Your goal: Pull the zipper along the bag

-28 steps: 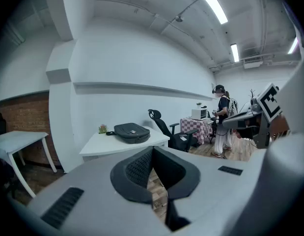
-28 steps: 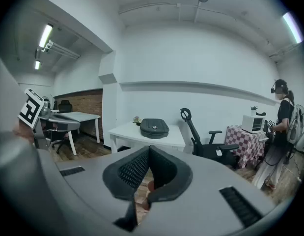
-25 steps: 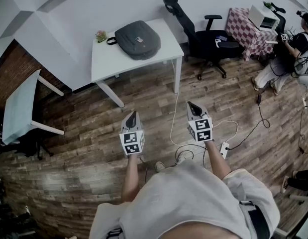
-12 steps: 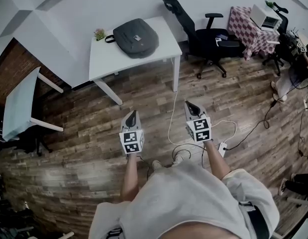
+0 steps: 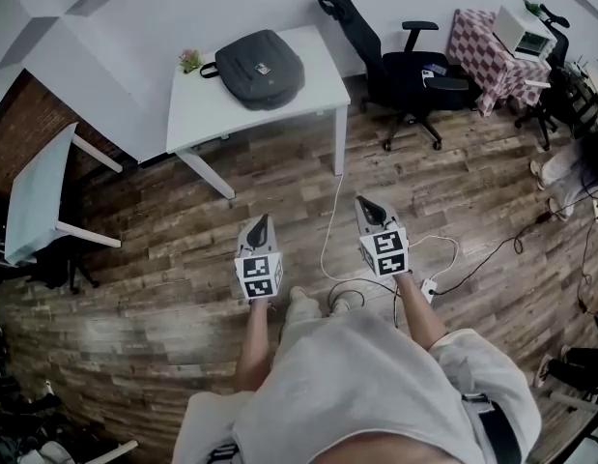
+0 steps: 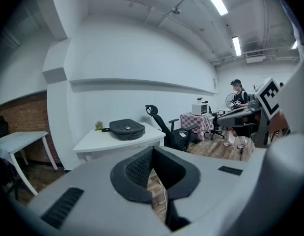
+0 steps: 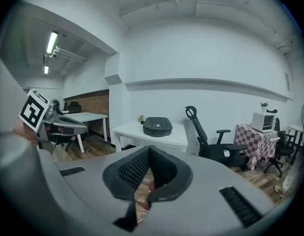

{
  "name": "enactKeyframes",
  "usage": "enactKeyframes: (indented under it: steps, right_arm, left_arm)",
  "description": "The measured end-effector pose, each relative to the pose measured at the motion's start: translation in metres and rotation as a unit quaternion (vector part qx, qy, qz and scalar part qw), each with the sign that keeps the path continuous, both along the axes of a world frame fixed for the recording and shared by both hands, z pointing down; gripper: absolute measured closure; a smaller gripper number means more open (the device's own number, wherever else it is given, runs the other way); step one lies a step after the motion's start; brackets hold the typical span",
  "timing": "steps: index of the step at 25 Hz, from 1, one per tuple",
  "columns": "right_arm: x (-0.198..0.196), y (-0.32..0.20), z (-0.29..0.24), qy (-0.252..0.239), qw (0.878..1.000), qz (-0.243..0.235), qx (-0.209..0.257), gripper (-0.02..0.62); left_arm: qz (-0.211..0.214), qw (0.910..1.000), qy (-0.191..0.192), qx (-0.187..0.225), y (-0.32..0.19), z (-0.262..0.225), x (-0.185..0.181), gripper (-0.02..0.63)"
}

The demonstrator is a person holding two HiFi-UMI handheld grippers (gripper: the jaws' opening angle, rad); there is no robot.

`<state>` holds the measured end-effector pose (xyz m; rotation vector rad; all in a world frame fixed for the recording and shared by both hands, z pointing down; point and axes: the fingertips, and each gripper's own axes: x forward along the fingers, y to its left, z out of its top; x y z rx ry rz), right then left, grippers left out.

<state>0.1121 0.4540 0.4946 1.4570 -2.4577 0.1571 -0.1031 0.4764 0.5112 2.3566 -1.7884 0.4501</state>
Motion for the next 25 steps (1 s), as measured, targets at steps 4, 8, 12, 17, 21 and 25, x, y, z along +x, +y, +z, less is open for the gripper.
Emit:
enactKeyframes:
  steps: [4, 8, 12, 17, 21, 25]
  right_arm:
    - [0.002, -0.021, 0.005, 0.003, 1.0, -0.004, -0.002, 0.581]
    - [-0.006, -0.054, 0.005, 0.009, 1.0, -0.002, 0.005, 0.581]
    - [-0.013, -0.098, 0.008, 0.02, 1.0, 0.004, 0.01, 0.581]
    - [-0.028, -0.163, 0.003, 0.027, 1.0, 0.01, 0.01, 0.581]
    - [-0.042, -0.219, -0.002, 0.031, 0.999, 0.018, 0.007, 0.581]
    - [-0.053, -0.274, -0.005, 0.033, 0.999, 0.027, 0.003, 0.581]
  left_arm:
    - [-0.001, 1.0, -0.001, -0.001, -0.02, 0.003, 0.005, 0.58]
    - [0.003, 1.0, -0.001, 0.0, -0.054, 0.008, 0.001, 0.58]
    - [0.01, 0.9999, 0.004, 0.003, -0.103, 0.012, -0.003, 0.58]
    - [0.03, 0.9995, 0.01, 0.006, -0.176, 0.008, -0.01, 0.58]
    - [0.043, 0.999, 0.012, 0.006, -0.238, 0.004, -0.02, 0.58]
    - [0.057, 0.9982, 0.014, 0.008, -0.298, -0.002, -0.03, 0.58]
